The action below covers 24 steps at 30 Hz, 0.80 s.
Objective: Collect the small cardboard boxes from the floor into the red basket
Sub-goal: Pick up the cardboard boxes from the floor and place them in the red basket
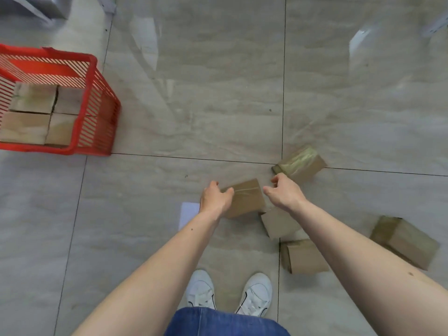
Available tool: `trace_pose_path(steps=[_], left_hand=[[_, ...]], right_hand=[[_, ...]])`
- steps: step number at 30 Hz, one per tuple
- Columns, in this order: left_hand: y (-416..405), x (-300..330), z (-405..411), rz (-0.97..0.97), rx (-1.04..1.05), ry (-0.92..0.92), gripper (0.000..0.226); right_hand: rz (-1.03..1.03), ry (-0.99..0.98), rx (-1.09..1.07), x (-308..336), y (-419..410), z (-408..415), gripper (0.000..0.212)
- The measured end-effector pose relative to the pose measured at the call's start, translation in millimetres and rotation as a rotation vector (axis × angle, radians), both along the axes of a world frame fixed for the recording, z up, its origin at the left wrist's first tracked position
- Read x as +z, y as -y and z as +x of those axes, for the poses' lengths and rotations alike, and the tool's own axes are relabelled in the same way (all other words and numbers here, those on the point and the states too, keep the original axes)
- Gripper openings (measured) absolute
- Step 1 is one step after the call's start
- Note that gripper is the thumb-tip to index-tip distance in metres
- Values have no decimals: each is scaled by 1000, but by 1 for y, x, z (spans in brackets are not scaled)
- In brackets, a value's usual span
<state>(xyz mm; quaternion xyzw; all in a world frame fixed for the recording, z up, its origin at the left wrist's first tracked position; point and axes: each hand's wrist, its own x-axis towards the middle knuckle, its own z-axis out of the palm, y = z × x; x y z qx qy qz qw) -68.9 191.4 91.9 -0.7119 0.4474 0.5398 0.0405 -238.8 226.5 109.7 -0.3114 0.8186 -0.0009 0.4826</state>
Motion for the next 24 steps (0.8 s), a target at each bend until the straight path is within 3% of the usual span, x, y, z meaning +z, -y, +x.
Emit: trace_pose_path(steps=[6,13,18,24], left_hand=[[-7,-111,-3,103,26,23,58],[-14,-167,-6,155,67,17,58],[-3,-127,-7,130,81,14,54],[2,-15,3,78,150,4,61]], right_hand=[[62,20,2,-120,1,0,63],[108,36,33,-179,1,6,38],[58,39,-18,-145,4,11,36],[7,-4,-22,-30,9,23,40]])
